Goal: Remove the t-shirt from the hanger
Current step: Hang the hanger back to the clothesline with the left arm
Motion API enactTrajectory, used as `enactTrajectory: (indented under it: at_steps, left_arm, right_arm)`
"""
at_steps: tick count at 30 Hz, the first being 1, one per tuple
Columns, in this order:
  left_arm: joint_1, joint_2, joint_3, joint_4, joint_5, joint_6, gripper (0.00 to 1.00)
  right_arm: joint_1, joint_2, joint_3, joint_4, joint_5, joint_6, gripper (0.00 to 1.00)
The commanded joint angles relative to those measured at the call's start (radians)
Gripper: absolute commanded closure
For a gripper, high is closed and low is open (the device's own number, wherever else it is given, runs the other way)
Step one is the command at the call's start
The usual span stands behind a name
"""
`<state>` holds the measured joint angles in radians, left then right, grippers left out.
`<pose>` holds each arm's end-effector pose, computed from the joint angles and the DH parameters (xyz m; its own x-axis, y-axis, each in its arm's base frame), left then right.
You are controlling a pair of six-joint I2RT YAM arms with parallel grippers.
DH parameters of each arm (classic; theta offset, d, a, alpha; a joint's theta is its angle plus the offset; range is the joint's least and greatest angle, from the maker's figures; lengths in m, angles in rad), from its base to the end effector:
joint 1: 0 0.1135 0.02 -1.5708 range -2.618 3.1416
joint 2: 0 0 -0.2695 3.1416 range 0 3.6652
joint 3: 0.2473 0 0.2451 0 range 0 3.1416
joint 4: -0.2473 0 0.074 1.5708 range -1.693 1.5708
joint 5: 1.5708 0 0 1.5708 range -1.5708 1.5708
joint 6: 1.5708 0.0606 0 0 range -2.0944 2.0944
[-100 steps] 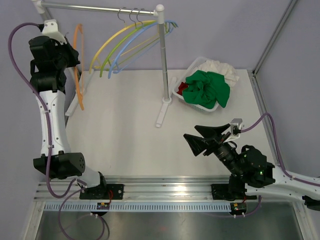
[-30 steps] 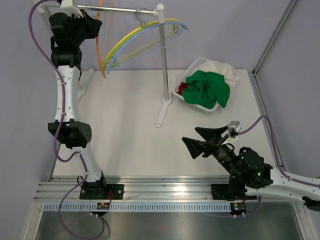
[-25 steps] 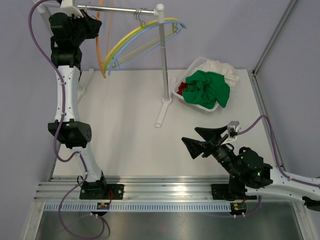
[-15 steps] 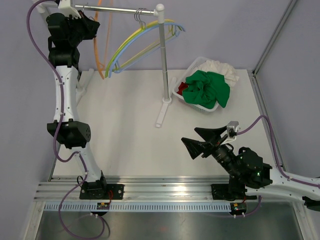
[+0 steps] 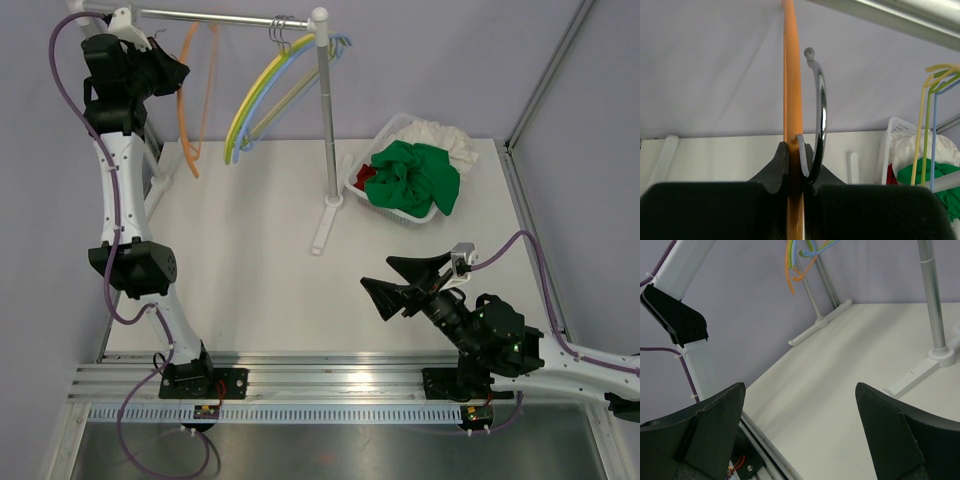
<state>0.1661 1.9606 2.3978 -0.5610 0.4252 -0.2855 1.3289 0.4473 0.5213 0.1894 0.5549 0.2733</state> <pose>0.4386 0.0482 0.5018 -0.1881 -0.2917 -0.9378 0.2086 0.9212 -0.3284 0.0623 0.1193 0.3401 -0.1298 0.4317 -0.8926 -0.6941 0.6034 0.3927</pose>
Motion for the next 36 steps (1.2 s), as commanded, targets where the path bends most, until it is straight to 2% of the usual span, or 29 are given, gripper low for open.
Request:
enactTrajectory:
  at_steps: [1,6,15,18,22,25,36]
  left_arm:
    - [0.004,-0.071,-0.025,0.052,-0.009,0.022,1.00]
    - [0.006,-0.098,0.029,0.018,-0.040,0.043,1.00]
    - [-0.008,-0.049,0.138,-0.100,0.018,0.011,1.00]
    - [-0.028,-0.087,0.103,-0.096,-0.026,0.039,1.00]
    - [-0.040,-0.100,0.113,-0.076,-0.010,-0.006,1.00]
    - [-0.074,-0.065,0.170,-0.094,-0.037,0.000,1.00]
    - [-0.149,0.001,0.208,-0.066,-0.085,-0.033,1.00]
  right_arm:
    - [0.007,-0.004,0.000,0.028,-0.024,0.003,0.00]
    - [0.007,0.010,0.002,0.035,-0.027,0.003,0.01]
    - [0.007,0.097,0.034,0.053,-0.059,0.006,0.00]
    - [0.007,0.111,0.042,0.048,-0.061,0.004,0.01]
    - [0.007,0.103,0.046,0.044,-0.069,0.004,0.01]
    - [0.009,0.090,0.046,0.030,-0.078,0.010,0.01]
    - [0.009,0.054,0.043,0.007,-0.067,0.012,0.00]
